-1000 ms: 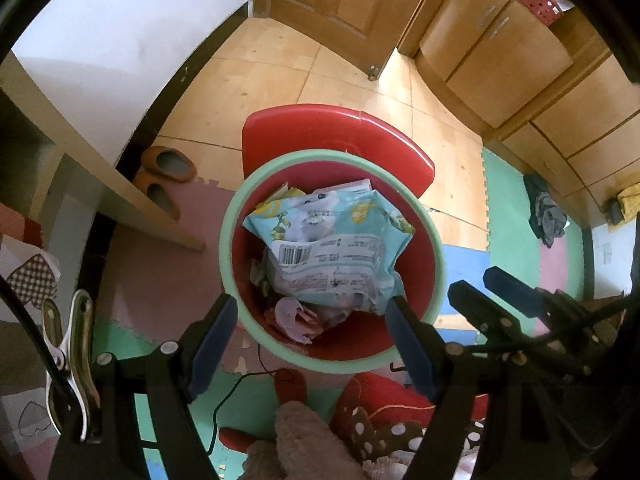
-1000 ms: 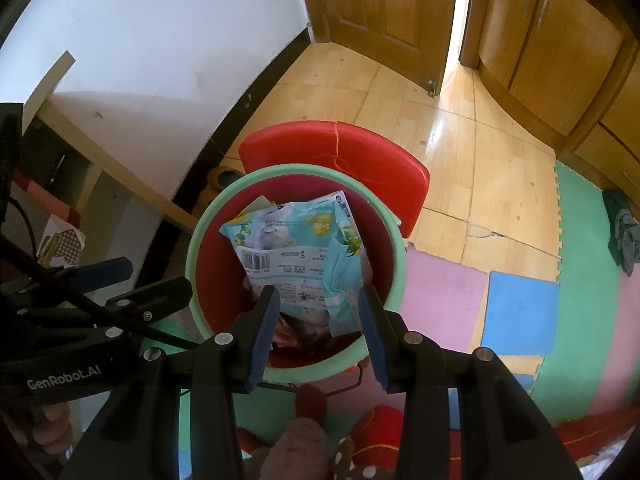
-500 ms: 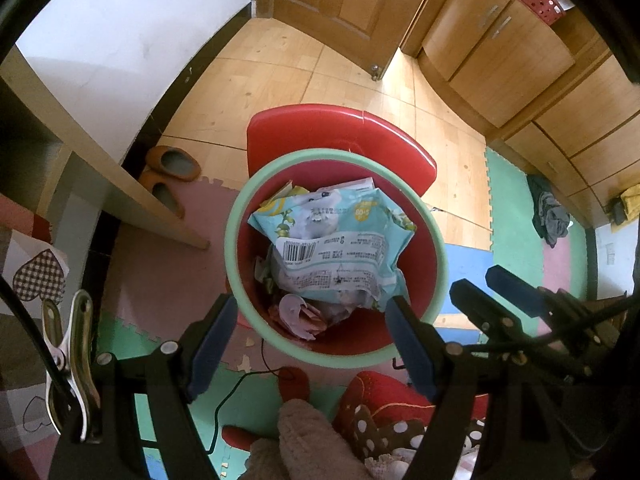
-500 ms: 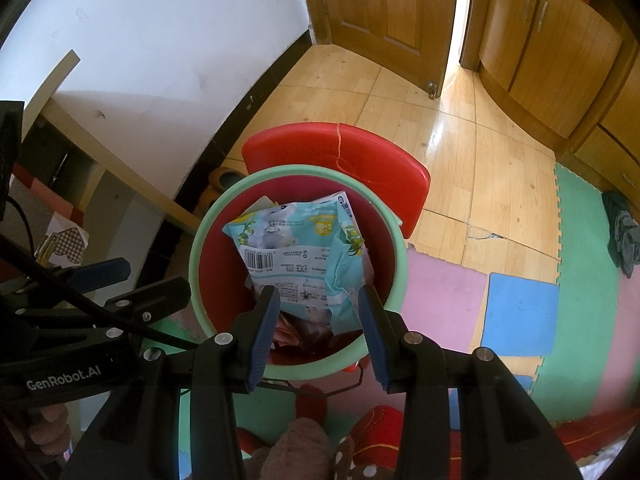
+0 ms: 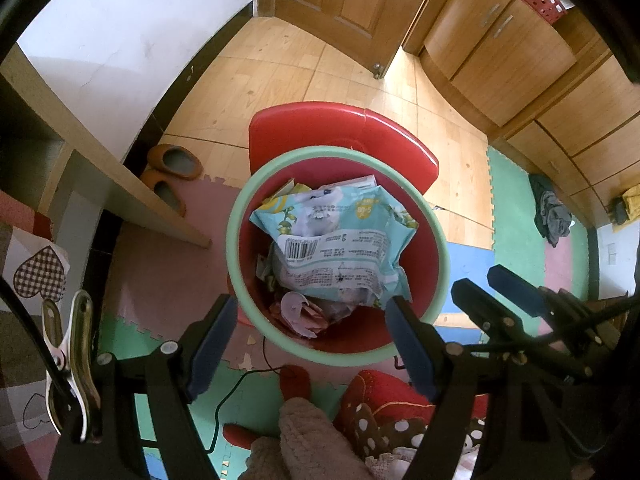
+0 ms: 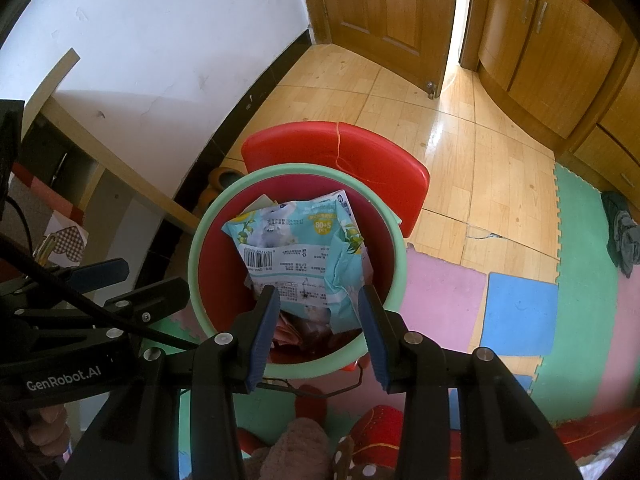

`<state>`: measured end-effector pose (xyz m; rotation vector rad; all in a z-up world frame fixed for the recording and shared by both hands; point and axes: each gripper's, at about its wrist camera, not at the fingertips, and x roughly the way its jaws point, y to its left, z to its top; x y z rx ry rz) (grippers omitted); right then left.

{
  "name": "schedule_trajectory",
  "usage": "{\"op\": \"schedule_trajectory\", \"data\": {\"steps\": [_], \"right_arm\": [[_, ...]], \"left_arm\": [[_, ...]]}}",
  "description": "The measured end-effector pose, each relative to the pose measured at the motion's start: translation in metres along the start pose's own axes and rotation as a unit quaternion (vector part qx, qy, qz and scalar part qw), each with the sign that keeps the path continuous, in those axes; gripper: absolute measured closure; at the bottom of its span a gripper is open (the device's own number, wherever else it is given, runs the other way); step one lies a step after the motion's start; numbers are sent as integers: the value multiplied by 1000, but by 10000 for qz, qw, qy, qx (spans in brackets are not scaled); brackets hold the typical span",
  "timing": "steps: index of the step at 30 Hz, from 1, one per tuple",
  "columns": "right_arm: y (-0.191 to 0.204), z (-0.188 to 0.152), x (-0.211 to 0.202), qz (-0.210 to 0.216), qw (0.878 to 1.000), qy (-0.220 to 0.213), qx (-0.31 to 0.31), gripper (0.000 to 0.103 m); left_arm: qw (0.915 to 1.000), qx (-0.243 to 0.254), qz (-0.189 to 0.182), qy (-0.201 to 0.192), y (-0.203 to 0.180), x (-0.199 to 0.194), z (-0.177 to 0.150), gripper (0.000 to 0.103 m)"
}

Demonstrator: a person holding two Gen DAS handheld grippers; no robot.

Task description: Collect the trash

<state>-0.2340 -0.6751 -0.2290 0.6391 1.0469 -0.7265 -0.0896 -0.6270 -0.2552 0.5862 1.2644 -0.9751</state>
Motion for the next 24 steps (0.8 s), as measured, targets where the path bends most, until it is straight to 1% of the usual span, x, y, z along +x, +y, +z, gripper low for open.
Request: {"op": "schedule_trajectory", "data": {"steps": [12, 18, 24], "right_arm": [[0, 1, 0, -1, 10000, 1, -2, 61], [0, 1, 0, -1, 10000, 3, -7, 61], [-3, -1, -3, -23, 10000, -7, 8, 61]], "left_arm": [[10000, -18, 28, 5, 2, 0, 1, 23], [9999, -119, 53, 38, 6, 2, 1, 23], [9999, -112, 71, 85, 1, 4, 1, 24]]}}
